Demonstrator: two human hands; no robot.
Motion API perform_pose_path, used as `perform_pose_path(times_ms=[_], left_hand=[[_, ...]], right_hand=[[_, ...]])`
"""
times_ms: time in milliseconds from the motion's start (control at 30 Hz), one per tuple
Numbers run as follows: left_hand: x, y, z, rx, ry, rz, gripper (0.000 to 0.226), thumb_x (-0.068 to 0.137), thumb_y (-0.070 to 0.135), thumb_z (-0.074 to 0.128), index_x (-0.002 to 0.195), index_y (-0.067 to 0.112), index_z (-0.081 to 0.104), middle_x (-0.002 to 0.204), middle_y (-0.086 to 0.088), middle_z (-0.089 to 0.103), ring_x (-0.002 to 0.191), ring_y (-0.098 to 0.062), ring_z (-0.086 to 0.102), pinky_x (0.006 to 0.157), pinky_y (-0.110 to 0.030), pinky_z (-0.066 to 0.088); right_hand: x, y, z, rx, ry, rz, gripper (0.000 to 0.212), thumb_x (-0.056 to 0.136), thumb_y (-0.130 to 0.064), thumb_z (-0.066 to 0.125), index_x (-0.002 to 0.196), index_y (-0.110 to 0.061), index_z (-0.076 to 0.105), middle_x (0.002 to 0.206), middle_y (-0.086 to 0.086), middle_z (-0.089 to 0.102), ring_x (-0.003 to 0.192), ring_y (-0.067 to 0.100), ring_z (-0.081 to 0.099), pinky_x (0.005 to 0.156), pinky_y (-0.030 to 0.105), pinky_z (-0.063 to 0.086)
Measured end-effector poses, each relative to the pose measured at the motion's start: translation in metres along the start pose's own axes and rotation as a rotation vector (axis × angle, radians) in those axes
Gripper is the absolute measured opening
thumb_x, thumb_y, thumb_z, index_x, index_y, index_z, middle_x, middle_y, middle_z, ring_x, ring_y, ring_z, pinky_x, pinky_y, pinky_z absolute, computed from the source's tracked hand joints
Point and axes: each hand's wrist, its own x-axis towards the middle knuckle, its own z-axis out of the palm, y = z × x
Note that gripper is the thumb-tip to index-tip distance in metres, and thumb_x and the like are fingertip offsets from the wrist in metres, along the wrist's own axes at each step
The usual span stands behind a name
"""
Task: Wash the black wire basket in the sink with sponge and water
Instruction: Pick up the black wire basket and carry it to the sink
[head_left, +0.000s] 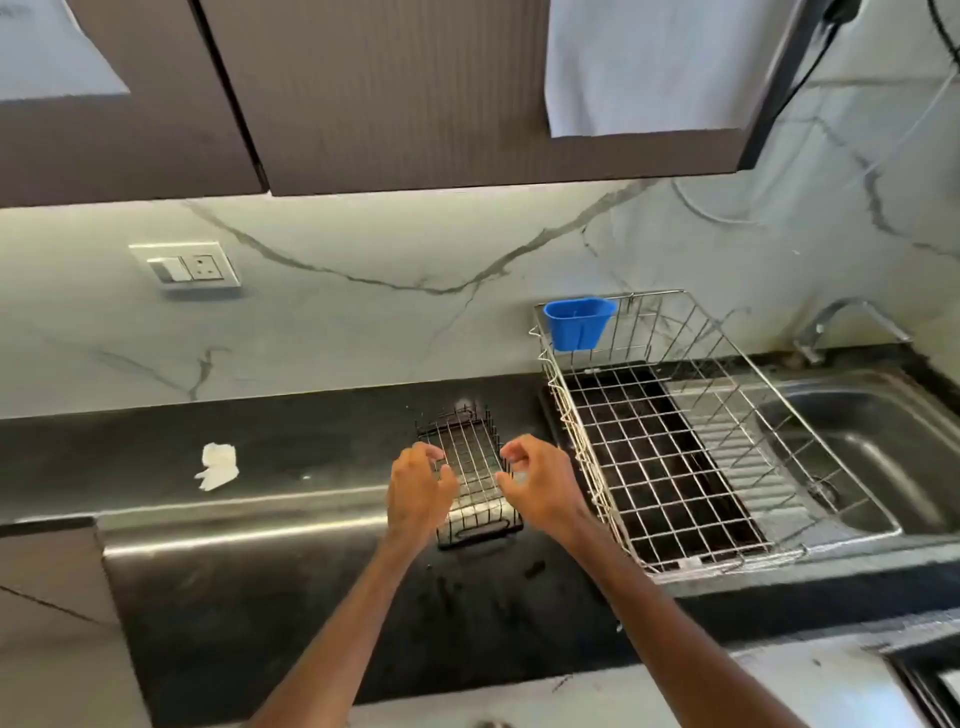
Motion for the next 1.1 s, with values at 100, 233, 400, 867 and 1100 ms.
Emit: perform_pose_path(times_ms=[100,233,400,867,1100], left_hand=[[0.014,-0.023,0.008,0.024,-0.125,-0.126,0.045,0.096,0.029,0.067,0.132,0.005,0.055,0.131,-0.013,0.06,0.12,-0.028,0.056,0.1,-0.037,0.046],[0.034,-0.049,0.029,0.04,-0.332,-0.302,0.081,0.095,0.05,0.067,0.147,-0.004,0.037,0.143,-0.02,0.052,0.13,-0.036,0.054,0.101,-0.04,0.047],[0.06,-0.069,0.055,-0.033,-0.463,-0.387,0.09,0.094,0.057,0.066,0.157,0.003,0.029,0.154,-0.02,0.047,0.133,-0.036,0.054,0.109,-0.043,0.049],[0.062,-0.064,0.044,-0.563,-0.458,-0.539,0.034,0.087,0.002,0.081,0.112,0.012,0.06,0.113,-0.022,0.069,0.089,-0.025,0.075,0.069,-0.039,0.065],[0.03,-0.043,-0.01,-0.53,-0.388,-0.325,0.046,0.088,0.01,0.081,0.128,0.013,0.06,0.119,-0.007,0.063,0.087,-0.017,0.077,0.076,-0.046,0.066]], right_hand=[[0.004,0.004,0.032,0.012,-0.073,0.19,0.054,0.088,-0.031,0.074,0.133,-0.009,0.055,0.131,0.005,0.062,0.12,0.018,0.058,0.102,0.029,0.048],[0.013,0.026,0.062,0.108,-0.068,0.41,0.07,0.087,-0.035,0.075,0.142,-0.005,0.044,0.142,0.01,0.052,0.129,0.022,0.052,0.106,0.029,0.042],[0.036,0.056,0.086,0.242,-0.078,0.593,0.085,0.087,-0.047,0.074,0.151,-0.005,0.035,0.152,0.011,0.045,0.138,0.025,0.045,0.111,0.032,0.039],[0.051,0.063,0.098,0.456,-0.076,0.716,0.024,0.082,-0.031,0.081,0.1,-0.026,0.066,0.104,-0.007,0.061,0.098,0.009,0.058,0.073,0.02,0.042],[0.014,0.028,0.075,0.492,0.038,0.576,0.02,0.078,-0.034,0.084,0.091,-0.031,0.069,0.099,-0.013,0.066,0.098,0.006,0.058,0.08,0.02,0.046]])
